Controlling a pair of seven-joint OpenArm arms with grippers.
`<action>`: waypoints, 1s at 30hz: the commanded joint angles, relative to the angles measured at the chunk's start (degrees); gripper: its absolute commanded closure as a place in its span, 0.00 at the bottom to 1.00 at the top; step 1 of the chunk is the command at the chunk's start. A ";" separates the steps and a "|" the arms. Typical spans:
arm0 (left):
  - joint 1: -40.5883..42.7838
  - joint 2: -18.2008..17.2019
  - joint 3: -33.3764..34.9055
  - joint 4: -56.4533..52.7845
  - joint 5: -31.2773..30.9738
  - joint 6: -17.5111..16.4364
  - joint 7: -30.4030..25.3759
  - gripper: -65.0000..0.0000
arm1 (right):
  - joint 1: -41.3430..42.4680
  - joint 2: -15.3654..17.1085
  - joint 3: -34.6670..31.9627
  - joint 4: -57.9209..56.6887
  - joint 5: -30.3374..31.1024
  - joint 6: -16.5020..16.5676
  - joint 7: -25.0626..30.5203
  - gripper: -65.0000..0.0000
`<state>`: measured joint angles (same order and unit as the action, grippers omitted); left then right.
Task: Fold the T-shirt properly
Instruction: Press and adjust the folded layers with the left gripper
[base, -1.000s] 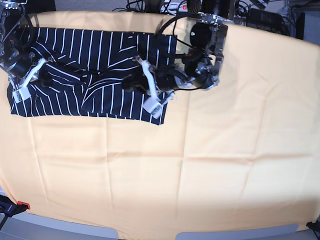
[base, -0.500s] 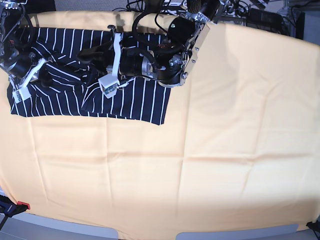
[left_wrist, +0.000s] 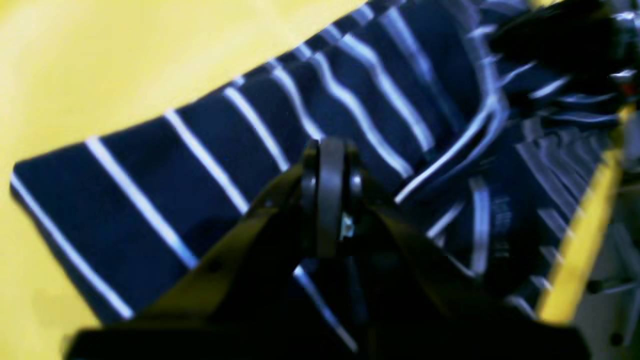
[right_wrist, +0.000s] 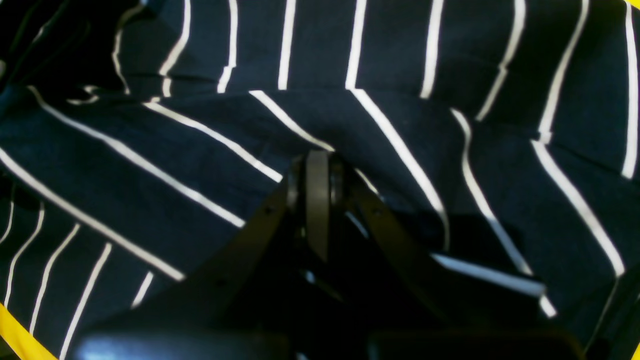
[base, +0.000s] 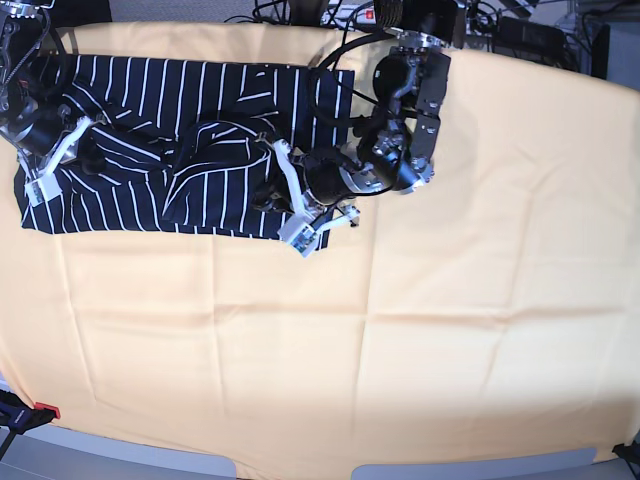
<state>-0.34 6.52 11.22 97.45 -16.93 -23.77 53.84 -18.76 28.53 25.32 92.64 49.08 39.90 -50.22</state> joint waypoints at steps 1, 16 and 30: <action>-0.92 0.72 1.86 0.72 0.90 0.83 -1.38 1.00 | 0.35 1.31 0.50 0.72 1.11 0.10 0.92 1.00; -0.04 1.44 15.72 0.07 -15.72 -14.86 2.21 1.00 | 0.35 1.33 0.50 0.72 1.11 0.10 0.92 1.00; -1.38 1.25 1.97 0.15 -0.52 -0.52 -4.13 1.00 | 2.56 1.33 0.66 0.74 6.40 0.10 0.90 1.00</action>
<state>-0.95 6.94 12.78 96.66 -15.94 -23.59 50.76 -16.71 28.56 25.32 92.62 54.24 39.88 -50.46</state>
